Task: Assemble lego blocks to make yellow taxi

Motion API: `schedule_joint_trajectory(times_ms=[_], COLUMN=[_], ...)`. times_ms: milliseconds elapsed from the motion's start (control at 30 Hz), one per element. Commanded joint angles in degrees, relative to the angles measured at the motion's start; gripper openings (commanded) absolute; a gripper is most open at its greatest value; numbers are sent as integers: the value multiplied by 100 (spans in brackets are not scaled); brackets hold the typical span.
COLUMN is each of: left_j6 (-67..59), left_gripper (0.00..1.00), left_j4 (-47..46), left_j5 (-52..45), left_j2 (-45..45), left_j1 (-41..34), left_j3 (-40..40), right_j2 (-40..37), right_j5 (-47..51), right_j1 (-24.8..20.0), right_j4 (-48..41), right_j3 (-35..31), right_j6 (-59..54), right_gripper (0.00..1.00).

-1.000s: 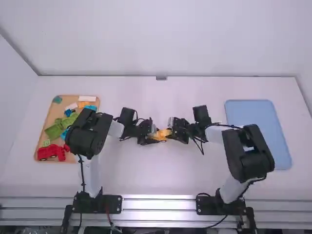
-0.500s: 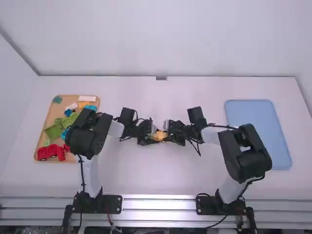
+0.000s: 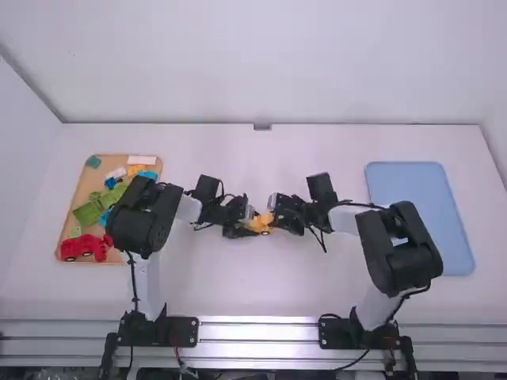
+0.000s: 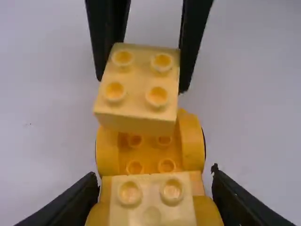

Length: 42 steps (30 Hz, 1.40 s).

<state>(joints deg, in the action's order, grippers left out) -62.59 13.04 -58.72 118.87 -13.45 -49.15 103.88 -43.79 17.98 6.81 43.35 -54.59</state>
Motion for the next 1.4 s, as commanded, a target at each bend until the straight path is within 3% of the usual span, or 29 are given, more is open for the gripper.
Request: schedule_joint_trajectory(times_ms=[0, 433, 667, 1067, 1233, 1367], left_j6=[13, 9, 11, 11, -605, -627], left_gripper=[65, 62, 50, 51, 49, 49], left_j4=[-101, -175, -181, -208, -542, -551], left_j5=[247, 249, 503, 472, 111, 133], left_j2=[96, 96, 96, 96, 96, 96], left_j1=[-15, -15, -17, -15, -15, -15], left_j3=[87, 90, 90, 83, 85, 83], right_j2=[72, 72, 72, 72, 107, 393], right_j5=[-136, 15, 39, 24, 13, -48], right_j1=[28, 260, 354, 391, 417, 363], right_j4=[-13, -138, 13, -55, -122, 208], right_j3=[-66, -22, -26, -26, -31, -26], right_j6=[-66, -525, -525, -525, -525, -520], right_gripper=[0, 0, 0, 0, 0, 0])
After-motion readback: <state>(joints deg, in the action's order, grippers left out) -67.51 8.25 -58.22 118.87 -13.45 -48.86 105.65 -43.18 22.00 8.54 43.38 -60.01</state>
